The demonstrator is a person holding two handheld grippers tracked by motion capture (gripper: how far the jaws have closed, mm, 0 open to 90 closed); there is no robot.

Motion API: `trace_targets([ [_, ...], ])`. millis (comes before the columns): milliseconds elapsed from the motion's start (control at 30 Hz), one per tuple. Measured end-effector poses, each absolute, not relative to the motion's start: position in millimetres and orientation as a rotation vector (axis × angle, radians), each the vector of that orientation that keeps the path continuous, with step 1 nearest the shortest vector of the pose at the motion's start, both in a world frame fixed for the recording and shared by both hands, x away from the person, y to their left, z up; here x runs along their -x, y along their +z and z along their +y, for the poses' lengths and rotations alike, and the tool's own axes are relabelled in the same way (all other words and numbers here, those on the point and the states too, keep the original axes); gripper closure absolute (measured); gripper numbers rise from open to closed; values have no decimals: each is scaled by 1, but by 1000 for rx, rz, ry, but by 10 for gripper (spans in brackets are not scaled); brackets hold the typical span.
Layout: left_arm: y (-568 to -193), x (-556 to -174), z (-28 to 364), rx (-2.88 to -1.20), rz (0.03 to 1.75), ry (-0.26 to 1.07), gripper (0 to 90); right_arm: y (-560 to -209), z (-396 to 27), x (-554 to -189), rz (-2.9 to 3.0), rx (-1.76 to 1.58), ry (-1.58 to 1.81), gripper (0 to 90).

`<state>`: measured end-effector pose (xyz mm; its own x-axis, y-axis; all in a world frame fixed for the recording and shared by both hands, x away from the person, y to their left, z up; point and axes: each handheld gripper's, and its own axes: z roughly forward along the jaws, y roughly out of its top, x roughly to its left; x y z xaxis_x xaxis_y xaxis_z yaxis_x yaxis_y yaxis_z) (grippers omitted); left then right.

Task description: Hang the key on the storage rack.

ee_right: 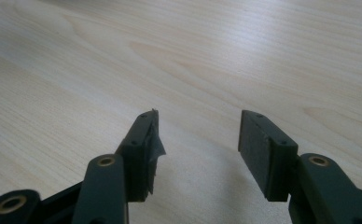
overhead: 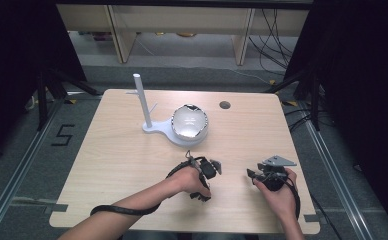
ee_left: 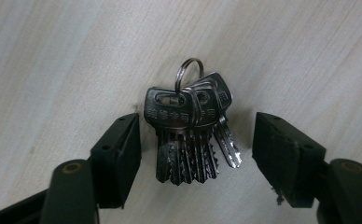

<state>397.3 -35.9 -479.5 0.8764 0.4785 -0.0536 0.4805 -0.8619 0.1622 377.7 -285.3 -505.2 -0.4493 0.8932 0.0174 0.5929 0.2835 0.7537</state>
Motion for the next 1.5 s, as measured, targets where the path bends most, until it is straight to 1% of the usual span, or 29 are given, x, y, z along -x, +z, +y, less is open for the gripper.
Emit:
trace_targets([
  [100, -479, -397, -37, -2893, 728, 1, 360, -506, -286, -378, 2153, -1311, 985, 489],
  [200, -479, -394, -39, -2915, 702, 42, 403, -506, -286, -378, 2155, -1312, 986, 489],
  [333, -478, -389, -39, -2913, 664, 38, 511, -505, -285, -378, 2147, -1338, 1011, 489],
  [367, -477, -388, -38, -2918, 644, 32, 609, -505, -286, -378, 2147, -1338, 1009, 489],
  [400, -476, -387, -37, -2912, 604, 42, 643, -505, -286, -378, 2148, -1338, 1009, 489],
  [433, -476, -387, -37, -2912, 604, 42, 662, -505, -286, -378, 2148, -1339, 1009, 489],
  [500, -477, -386, -35, -2900, 595, 52, 664, -505, -285, -378, 2148, -1338, 1011, 489],
  [600, -476, -384, -34, -2906, 591, 29, 667, -506, -287, -378, 2155, -1302, 982, 488],
  [700, -477, -386, -32, -2916, 547, 35, 668, -506, -287, -378, 2156, -1301, 982, 486],
  [800, -477, -388, -30, -2914, 561, -13, 664, -505, -286, -378, 2152, -1333, 1001, 486],
  [867, -477, -390, -29, -2906, 569, -13, 638, -506, -286, -378, 2147, -1332, 1011, 486],
  [900, -477, -391, -28, -2905, 578, -17, 580, -505, -286, -378, 2148, -1338, 1013, 485],
  [933, -477, -391, -28, -2914, 570, -17, 580, -505, -286, -378, 2148, -1338, 1013, 485],
  [967, -477, -391, -27, -2927, 557, -21, 547, -505, -286, -378, 2147, -1338, 1014, 485],
  [1067, -477, -389, -26, -2933, 553, -15, 543, -505, -286, -378, 2143, -1335, 1010, 484],
  [1100, -477, -388, -26, -2945, 531, 10, 543, -506, -286, -378, 2144, -1334, 1012, 485],
  [1167, -477, -386, -27, -2962, 512, 17, 567, -506, -286, -378, 2148, -1338, 1011, 484],
  [1200, -477, -384, -28, -2977, 489, 18, 644, -506, -285, -378, 2148, -1336, 1012, 484],
  [1333, -476, -378, -31, -2983, 452, 20, 794, -506, -285, -378, 2157, -1342, 1012, 484],
  [1400, -477, -375, -33, -2986, 427, 36, 815, -506, -285, -379, 2157, -1318, 1016, 484],
  [1500, -476, -376, -34, -2985, 427, 25, 819, -506, -285, -379, 2167, -1317, 1006, 484],
])
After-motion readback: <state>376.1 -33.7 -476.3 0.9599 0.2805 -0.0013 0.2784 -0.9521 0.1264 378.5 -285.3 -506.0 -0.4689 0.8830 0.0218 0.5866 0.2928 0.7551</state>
